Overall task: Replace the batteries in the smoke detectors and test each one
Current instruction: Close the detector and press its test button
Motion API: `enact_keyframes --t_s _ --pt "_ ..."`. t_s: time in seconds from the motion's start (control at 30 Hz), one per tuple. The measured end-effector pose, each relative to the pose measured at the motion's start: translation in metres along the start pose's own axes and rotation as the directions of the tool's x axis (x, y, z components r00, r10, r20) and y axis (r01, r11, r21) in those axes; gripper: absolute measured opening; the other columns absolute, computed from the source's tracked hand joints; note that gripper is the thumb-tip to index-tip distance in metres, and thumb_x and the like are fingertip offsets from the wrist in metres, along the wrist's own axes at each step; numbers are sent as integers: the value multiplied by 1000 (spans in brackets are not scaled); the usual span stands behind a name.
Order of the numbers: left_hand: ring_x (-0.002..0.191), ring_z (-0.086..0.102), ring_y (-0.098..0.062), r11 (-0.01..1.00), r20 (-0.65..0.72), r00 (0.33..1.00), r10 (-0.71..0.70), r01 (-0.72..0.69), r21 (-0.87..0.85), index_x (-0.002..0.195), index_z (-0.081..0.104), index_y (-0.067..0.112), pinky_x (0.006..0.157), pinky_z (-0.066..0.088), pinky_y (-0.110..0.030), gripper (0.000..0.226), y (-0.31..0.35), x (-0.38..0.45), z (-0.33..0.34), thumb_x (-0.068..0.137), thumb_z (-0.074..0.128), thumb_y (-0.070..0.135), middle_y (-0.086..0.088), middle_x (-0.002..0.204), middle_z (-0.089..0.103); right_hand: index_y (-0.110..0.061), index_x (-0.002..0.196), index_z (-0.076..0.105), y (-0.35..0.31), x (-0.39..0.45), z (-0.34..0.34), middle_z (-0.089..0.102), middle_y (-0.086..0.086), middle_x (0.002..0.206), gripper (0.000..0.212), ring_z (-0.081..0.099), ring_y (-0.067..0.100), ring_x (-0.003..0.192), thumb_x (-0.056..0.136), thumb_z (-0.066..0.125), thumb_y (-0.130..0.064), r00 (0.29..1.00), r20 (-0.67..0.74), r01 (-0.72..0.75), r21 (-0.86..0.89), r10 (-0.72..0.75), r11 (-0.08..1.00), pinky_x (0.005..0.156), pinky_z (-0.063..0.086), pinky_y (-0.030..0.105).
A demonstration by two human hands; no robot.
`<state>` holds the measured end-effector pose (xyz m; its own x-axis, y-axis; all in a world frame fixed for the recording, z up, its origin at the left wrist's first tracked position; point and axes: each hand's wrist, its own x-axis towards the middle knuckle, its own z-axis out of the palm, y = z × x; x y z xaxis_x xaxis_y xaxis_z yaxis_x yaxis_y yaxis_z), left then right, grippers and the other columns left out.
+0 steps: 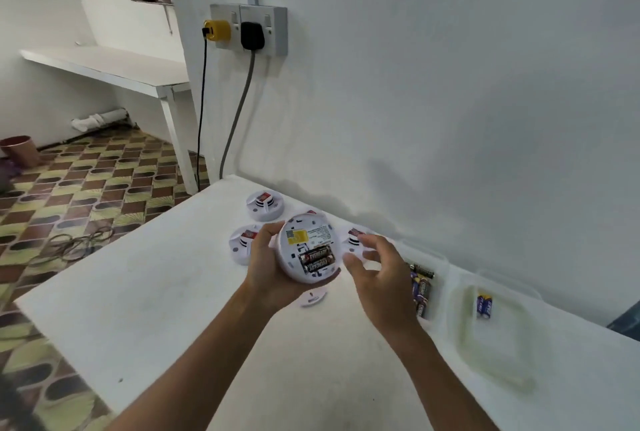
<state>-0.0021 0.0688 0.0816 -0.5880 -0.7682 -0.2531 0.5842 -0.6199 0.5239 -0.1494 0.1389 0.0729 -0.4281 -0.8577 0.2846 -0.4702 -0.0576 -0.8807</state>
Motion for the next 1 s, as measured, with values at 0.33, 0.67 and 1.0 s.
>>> enact_keyframes --t_s 0.33,0.67,1.0 --pt "108 58 -47 998 -152 988 4 6 65 123 61 7 89 47 -65 58 35 -16 -125 76 62 41 -24 117 65 -14 132 52 36 17 103 58 7 126 61 48 27 120 81 69 -44 864 397 69 -701 308 710 89 43 33" --pt "106 61 -47 974 90 976 -197 184 133 117 68 5 84 50 -63 81 48 -6 -155 50 90 44 -27 126 59 -10 106 52 13 36 111 60 6 101 45 60 27 93 69 73 -22 843 314 -157 -632 437 758 68 51 33" --pt "114 60 -36 966 228 948 -221 181 184 123 64 9 101 39 -63 66 50 -1 -162 71 76 49 -21 130 59 -15 106 65 -36 21 132 65 -1 92 48 59 14 78 62 84 -20 735 585 -131 -372 342 919 64 47 25"
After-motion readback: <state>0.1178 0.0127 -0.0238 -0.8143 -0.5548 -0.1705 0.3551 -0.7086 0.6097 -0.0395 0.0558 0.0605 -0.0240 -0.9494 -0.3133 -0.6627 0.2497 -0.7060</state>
